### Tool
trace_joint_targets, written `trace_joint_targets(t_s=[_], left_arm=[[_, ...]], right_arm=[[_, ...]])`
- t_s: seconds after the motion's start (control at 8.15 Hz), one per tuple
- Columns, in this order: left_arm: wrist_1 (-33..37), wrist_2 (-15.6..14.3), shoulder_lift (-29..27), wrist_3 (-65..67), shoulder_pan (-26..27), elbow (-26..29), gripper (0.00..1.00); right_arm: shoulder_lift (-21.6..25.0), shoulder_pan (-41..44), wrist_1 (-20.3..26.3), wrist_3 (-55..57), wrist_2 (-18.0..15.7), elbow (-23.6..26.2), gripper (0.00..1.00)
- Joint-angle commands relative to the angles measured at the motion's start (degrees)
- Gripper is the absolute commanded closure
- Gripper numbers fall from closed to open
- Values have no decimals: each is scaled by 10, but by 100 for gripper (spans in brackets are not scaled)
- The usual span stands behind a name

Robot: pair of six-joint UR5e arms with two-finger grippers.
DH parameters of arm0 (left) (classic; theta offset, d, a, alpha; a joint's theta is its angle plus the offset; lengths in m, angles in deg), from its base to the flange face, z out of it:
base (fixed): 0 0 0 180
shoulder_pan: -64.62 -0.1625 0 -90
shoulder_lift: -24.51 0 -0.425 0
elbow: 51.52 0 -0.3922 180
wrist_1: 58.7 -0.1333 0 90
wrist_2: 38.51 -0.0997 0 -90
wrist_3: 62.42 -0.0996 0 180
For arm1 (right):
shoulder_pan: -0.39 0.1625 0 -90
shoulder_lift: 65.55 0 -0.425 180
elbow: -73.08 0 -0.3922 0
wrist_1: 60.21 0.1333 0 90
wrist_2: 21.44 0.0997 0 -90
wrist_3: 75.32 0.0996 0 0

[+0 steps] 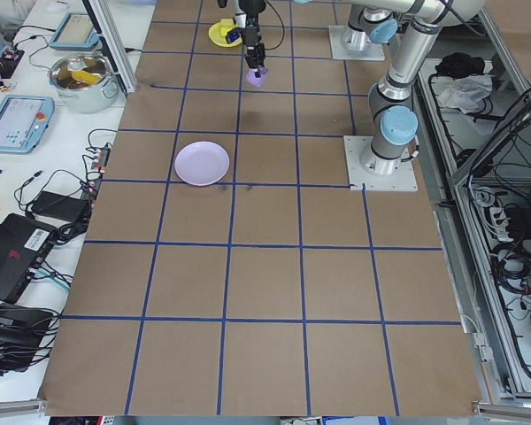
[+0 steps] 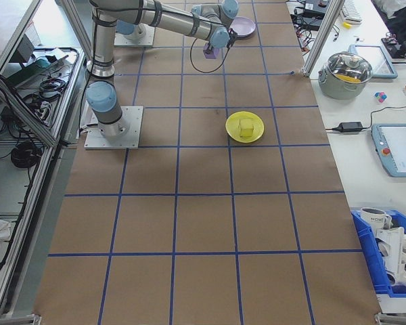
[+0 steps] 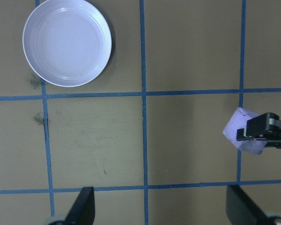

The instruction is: Sort blocks by color into plates

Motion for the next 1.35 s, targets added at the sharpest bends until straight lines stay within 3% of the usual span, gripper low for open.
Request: trace_joint_targets(t_s=[0.0, 0.12, 0.25, 0.37, 0.74, 0.98, 1.1, 1.23], left_arm=[[0, 0, 1, -8, -2, 2, 0], [1, -1, 0, -13, -2, 4, 0], [1, -1, 0, -14, -3, 4, 0], [1, -1, 0, -14, -3, 4, 0], [1, -1, 0, -14, -3, 2, 0], [1, -1, 1, -14, -3, 2, 0], [1, -1, 1, -14, -3, 2, 0], [1, -1, -1, -14, -2, 3, 0]], right_arm=[[-55, 53, -80, 94, 8, -2, 100], [-56, 57, -81, 109, 7, -7, 100], [-55, 57, -81, 105, -1, -11, 57], [-56, 57, -81, 102, -23, -16, 1], [-42, 55, -68, 108, -22, -18, 0], [13, 33, -11, 81, -25, -18, 0], [26, -4, 15, 19, -53, -19, 0], [44, -46, 41, -88, -110, -19, 0]])
